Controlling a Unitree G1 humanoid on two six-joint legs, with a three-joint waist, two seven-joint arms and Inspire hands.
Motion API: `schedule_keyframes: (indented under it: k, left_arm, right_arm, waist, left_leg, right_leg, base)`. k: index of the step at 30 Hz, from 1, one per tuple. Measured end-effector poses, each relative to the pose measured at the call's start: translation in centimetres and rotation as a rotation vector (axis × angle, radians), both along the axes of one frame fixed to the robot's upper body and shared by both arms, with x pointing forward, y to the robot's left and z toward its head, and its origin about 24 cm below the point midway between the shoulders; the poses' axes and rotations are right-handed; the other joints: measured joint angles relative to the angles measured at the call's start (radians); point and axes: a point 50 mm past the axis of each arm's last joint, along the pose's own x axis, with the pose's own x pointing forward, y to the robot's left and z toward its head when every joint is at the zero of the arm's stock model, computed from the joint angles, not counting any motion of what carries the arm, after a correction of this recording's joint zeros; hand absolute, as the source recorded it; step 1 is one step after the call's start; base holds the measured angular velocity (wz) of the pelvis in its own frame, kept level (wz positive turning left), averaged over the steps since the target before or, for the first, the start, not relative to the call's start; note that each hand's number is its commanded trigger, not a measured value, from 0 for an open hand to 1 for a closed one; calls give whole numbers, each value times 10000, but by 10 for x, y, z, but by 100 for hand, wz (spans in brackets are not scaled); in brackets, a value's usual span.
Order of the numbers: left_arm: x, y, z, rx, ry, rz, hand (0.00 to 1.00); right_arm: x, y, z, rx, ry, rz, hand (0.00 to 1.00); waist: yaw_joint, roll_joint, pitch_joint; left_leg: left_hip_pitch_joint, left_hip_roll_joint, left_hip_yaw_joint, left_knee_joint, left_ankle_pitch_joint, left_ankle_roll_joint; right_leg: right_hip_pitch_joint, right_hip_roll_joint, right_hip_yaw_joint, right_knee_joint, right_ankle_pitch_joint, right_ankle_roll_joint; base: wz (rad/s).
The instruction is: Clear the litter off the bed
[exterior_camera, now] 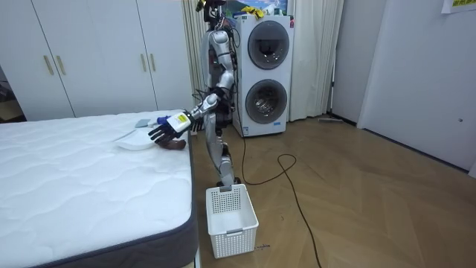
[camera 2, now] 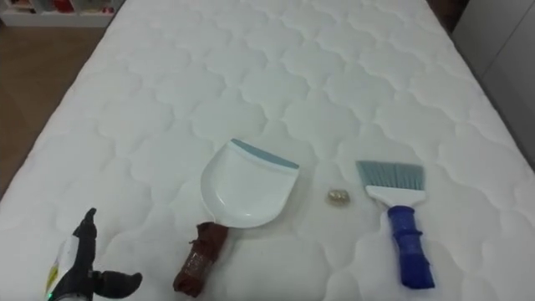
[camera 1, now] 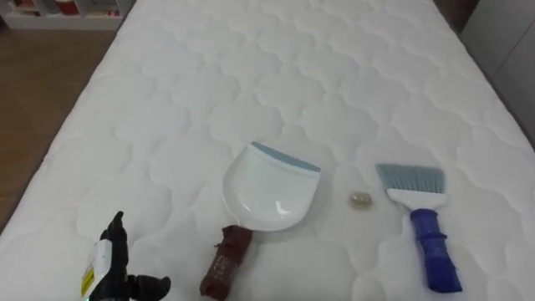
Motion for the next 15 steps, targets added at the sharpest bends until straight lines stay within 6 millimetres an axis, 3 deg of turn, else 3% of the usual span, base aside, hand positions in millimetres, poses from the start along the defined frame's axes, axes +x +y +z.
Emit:
schedule_keyframes:
  k: [4,8,12,15]
  left_arm:
    - [13,-5,17,83,-1301,-405,0]
    - [14,-10,17,19,-1307,-819,0]
    - [14,-16,15,-221,-1195,-1022,0]
    - [14,-20,13,-402,-1079,-1245,0]
  right_arm:
    - [1,0,0,-21,-78,16,0]
    - [1,0,0,-36,-69,94,0]
    - [3,3,0,-7,-67,291,0]
    - [3,3,0,3,-61,305,0]
  waist:
    - [-13,-30,-1]
    - [-28,-63,18]
    - [-23,-196,89]
    - [-19,-220,86]
  left_leg:
    - [10,-1,-16,-31,0,0]
    - [20,-1,-19,-40,0,0]
    - [18,-1,-33,-43,0,0]
    - [15,-1,-16,-48,0,0]
  right_leg:
    - [-4,6,-1,2,1,-2]
    - [-9,6,1,1,1,-2]
    - [-10,3,-21,-3,1,-2]
    - [-21,-1,-16,-2,1,-1]
  base:
    - [0]
    - [0]
    - [0]
    - [-1]
